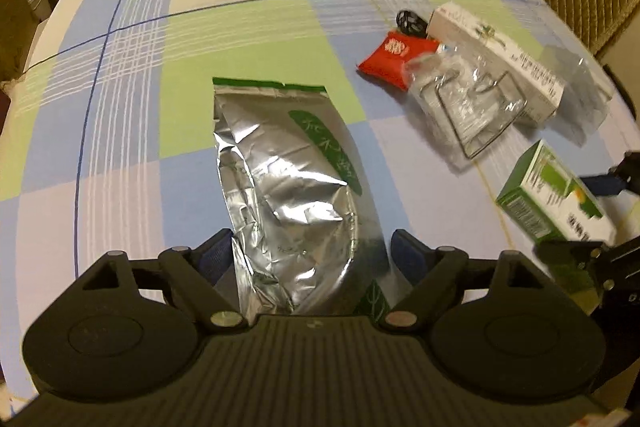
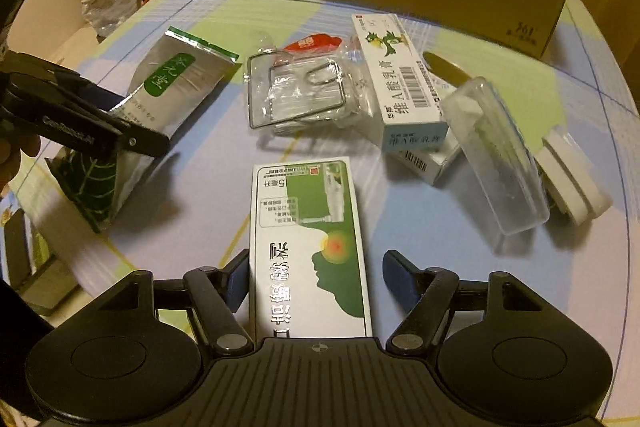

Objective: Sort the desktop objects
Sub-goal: 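Grasp the silver foil tea bag with the left tool and lift it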

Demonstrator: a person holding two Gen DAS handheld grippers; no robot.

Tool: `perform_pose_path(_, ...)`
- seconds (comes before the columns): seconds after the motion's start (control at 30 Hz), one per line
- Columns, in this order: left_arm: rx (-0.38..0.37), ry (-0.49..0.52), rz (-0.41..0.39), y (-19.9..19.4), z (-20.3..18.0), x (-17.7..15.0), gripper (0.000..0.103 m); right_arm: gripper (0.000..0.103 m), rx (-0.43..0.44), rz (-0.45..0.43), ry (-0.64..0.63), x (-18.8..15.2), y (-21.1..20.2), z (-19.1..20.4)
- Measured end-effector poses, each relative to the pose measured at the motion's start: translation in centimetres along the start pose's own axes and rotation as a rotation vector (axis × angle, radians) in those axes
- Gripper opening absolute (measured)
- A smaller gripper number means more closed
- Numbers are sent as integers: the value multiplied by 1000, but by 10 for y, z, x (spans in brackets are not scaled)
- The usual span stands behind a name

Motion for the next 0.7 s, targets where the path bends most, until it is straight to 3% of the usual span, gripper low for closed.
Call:
perform_pose_path(0.07, 19, 31, -6, 2, -3, 0, 81, 53, -11, -16, -5, 1, 0, 1)
perform_pose_path(0.23, 35, 24, -15, 2, -3, 0, 73, 53, -28, -34, -1, 2, 3, 4)
perform_pose_path(0.3, 24, 18, -20, -1, -3, 0, 59, 53, -22, -37, 11, 2, 2, 3)
perform_pose_path(0.37, 16, 15, -14, -5, -5, -2, 52, 53, -17, -40, 23, 1, 1, 3)
perform_pose_path(0.7, -17, 43, -15, -27, -18, -9, 45, 52, -7, -91, 40, 2, -19, 11)
Point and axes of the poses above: each gripper's, at about its wrist camera, not at the fingertips, and y roughly the way its jaws point, z to its left, x to its top, the point moved 3 cm from there along y, roughly the way its jaws point, and after that the axes turned 8 degrees about x, right-handed, at the moved point
